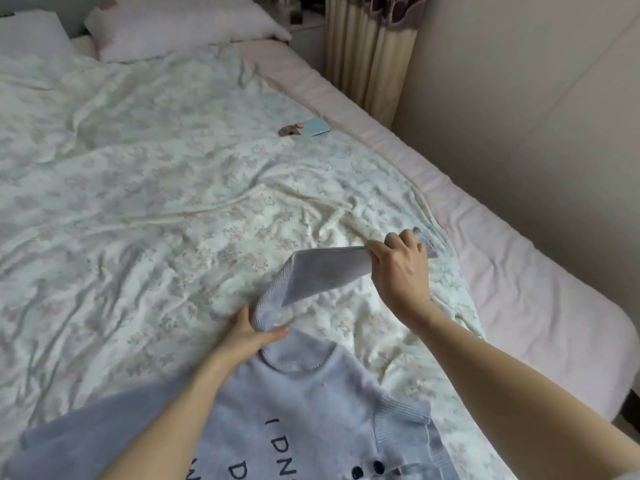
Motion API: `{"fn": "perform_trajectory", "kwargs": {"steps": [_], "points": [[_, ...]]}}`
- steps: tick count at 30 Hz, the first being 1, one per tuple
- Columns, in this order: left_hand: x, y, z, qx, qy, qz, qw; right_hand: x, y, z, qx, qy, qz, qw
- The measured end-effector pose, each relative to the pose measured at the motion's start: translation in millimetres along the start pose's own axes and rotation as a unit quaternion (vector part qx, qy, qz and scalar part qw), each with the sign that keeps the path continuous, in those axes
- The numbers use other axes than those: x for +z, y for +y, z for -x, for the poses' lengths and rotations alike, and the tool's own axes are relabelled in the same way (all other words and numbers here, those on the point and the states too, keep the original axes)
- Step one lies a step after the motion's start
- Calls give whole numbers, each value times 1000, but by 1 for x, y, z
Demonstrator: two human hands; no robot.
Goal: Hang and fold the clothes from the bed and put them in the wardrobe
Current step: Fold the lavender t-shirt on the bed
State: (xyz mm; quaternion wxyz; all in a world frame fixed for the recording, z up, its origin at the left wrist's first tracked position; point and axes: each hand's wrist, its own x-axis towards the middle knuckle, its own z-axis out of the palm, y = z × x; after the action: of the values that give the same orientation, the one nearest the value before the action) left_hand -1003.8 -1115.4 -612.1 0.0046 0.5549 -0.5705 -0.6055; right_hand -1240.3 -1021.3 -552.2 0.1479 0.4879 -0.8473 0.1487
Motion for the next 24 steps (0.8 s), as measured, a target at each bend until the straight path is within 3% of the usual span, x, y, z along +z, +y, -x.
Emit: {"fn": "perform_trajectory", "kwargs": {"steps": [4, 7, 9, 11, 12, 13, 17, 21, 24], "points": [[-12, 19, -6, -59, -51, 230, 970, -8, -26, -60, 23, 12, -3, 1000], [-31, 33, -9, -54, -77, 279, 956, -8, -54, -101, 120, -39, -204, 971], [-42, 42, -11, -14, -70, 269, 960, -6, -73, -123, 162, -76, -427, 886], [-50, 46, -19, 24, -29, 237, 971, 2, -88, -134, 232, -146, -618, 737], [-53, 46, -23, 36, -2, 238, 971, 11, -91, -134, 269, -195, -643, 690], [-56, 44, -27, 41, 24, 245, 968, 22, -94, -128, 289, -243, -629, 680], [-61, 16, -43, 36, 96, 216, 971, 68, -93, -67, 240, -381, -453, 770], [-60, 1, -51, 2, 127, 243, 962, 81, -105, -11, 194, -435, -392, 787], [-54, 2, -56, -52, 82, 287, 953, 86, -114, 10, 168, -446, -382, 792]]}}
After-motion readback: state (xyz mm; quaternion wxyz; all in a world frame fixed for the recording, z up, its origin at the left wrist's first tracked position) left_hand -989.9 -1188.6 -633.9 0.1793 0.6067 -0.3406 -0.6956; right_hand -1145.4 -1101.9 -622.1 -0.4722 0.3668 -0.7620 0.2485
